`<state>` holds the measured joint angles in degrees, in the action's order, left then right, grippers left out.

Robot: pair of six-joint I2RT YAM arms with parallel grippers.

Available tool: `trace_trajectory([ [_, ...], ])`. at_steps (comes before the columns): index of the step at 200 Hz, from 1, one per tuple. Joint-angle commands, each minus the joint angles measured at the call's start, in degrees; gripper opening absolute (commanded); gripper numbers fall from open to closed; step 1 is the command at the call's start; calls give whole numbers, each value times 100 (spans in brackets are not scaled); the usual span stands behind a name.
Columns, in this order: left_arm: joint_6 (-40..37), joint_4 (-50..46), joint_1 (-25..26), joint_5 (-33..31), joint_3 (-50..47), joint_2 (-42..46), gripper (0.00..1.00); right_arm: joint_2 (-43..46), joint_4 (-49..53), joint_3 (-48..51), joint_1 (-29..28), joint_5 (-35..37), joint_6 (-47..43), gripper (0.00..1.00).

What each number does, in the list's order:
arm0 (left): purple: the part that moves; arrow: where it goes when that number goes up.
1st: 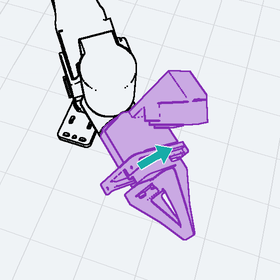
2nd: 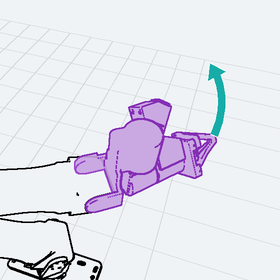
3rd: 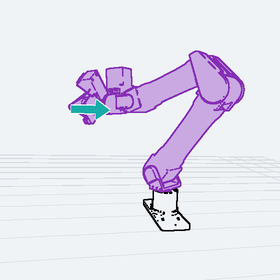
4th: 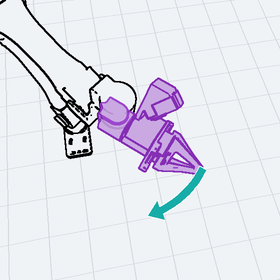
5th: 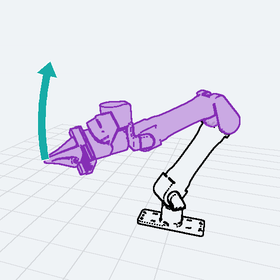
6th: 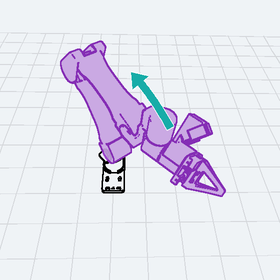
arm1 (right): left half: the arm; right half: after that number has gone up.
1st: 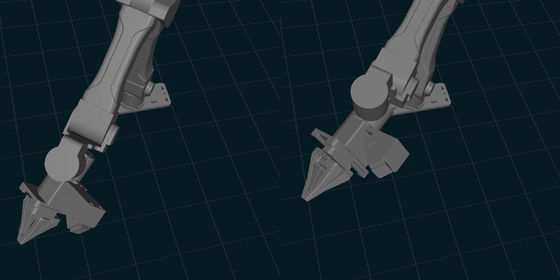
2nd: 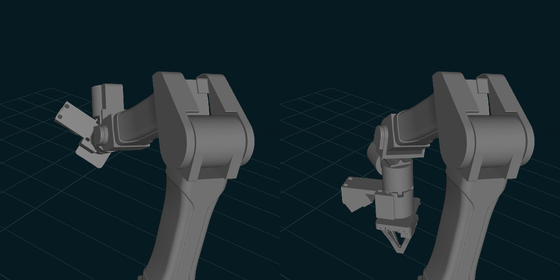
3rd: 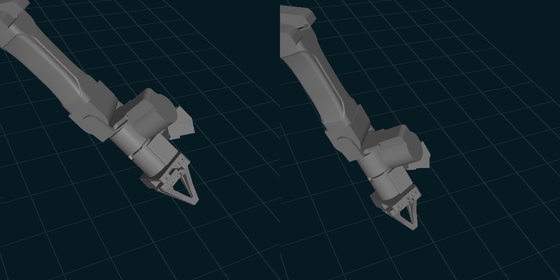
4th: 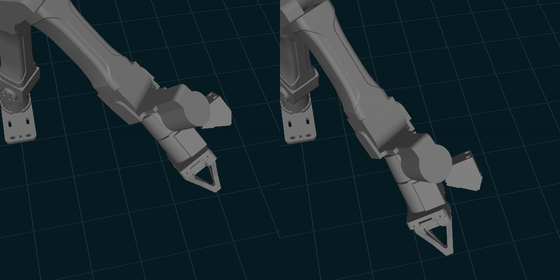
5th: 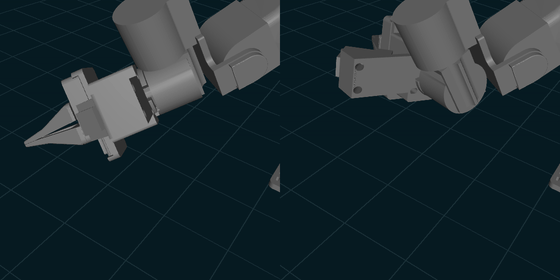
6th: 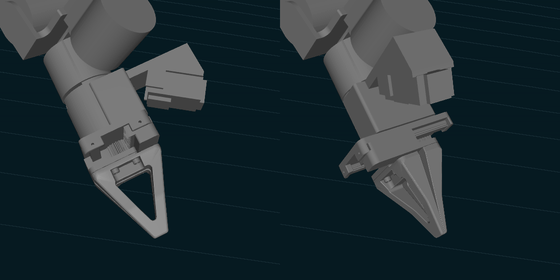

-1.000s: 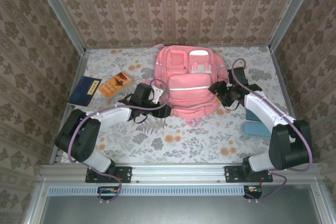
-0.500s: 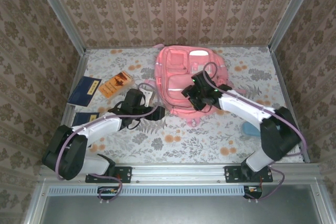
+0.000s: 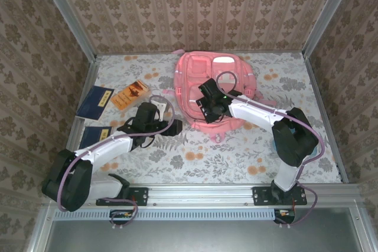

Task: Pack the student bag

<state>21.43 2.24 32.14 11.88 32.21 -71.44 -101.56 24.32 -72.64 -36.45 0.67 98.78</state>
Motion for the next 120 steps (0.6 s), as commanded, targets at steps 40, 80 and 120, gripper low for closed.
trace_trajectory([
  [40,35,107,-42,-4,-30,69,94,-498,303,-434,-12,441,689,57],
  [80,27,92,-47,126,21,37,94,-809,362,-610,115,540,806,55],
  [120,-56,50,-41,395,135,-75,94,-883,243,-572,179,604,791,47],
])
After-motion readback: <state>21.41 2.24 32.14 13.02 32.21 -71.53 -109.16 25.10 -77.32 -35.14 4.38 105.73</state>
